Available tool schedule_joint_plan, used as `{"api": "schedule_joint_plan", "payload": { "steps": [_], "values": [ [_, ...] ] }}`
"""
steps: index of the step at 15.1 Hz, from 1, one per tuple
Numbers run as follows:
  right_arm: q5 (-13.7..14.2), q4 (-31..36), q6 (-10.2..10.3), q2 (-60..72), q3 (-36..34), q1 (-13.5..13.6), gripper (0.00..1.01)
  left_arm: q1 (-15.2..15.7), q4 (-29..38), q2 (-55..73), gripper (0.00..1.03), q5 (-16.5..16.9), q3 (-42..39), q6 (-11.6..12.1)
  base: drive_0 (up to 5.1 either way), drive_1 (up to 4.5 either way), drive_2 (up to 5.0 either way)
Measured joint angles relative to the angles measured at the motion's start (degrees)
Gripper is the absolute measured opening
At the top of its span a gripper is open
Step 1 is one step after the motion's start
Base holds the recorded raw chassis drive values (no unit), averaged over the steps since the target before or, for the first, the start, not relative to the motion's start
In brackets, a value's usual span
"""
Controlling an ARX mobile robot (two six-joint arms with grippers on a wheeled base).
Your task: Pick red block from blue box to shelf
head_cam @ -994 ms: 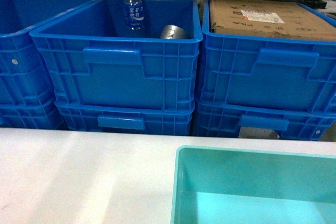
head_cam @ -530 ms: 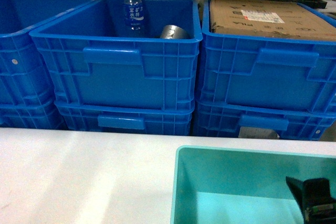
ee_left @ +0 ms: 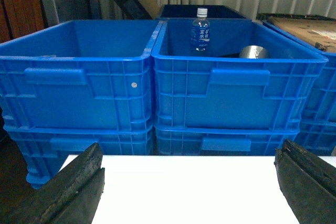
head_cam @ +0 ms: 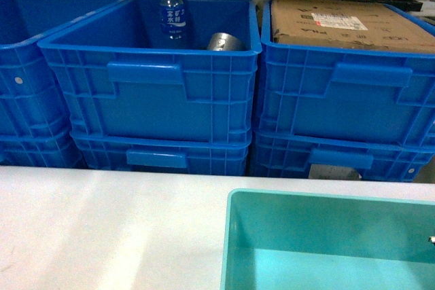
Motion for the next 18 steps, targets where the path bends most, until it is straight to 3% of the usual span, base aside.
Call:
{"api": "schedule_joint_plan", "payload": {
  "steps": [6, 11, 12, 13, 15, 16, 18],
  "values": [
    [1.09, 1.36, 3.69, 1.49, -2.05, 1.33, 0.98, 0.0, 0.0, 0.0, 0.98, 0.0, 0.0, 0.02, 0.0, 0.0, 0.0],
    [3.48, -1.57, 6.05, -0.94, -3.67, 5.14, 0.57, 0.0, 0.0, 0.0, 0.98, 0.02, 0.0, 0.0, 0.0, 0.0, 0.0],
    [3.74, -2.25, 6.47, -1.7, -3.78, 5.4, 0.42, 0.0, 0.02, 0.0, 0.98, 0.0, 0.0, 0.0, 0.0, 0.0, 0.0],
    [2.78, -4.96, 6.45, -6.99, -4.17, 4.04, 0.27, 0.0, 0.02, 0.0, 0.98, 0.0, 0.0, 0.0, 0.0, 0.0, 0.0],
    [0.39, -11.13, 5.29, -15.02, -3.37, 0.72, 0.27, 0.0, 0.02, 0.0, 0.98, 0.02, 0.0, 0.0, 0.0, 0.0, 0.0],
    [-2.75, -18.01, 3.06, -25.97, -1.75, -2.01, 0.27, 0.0, 0.0, 0.0, 0.98, 0.0, 0.0, 0.0, 0.0, 0.0, 0.0],
    [-13.25, -31.65, 0.02, -47.91, 5.79, -10.8, 0.27, 0.0, 0.0, 0.0, 0.98, 0.0, 0.0, 0.0, 0.0, 0.0, 0.0]
  ]
}}
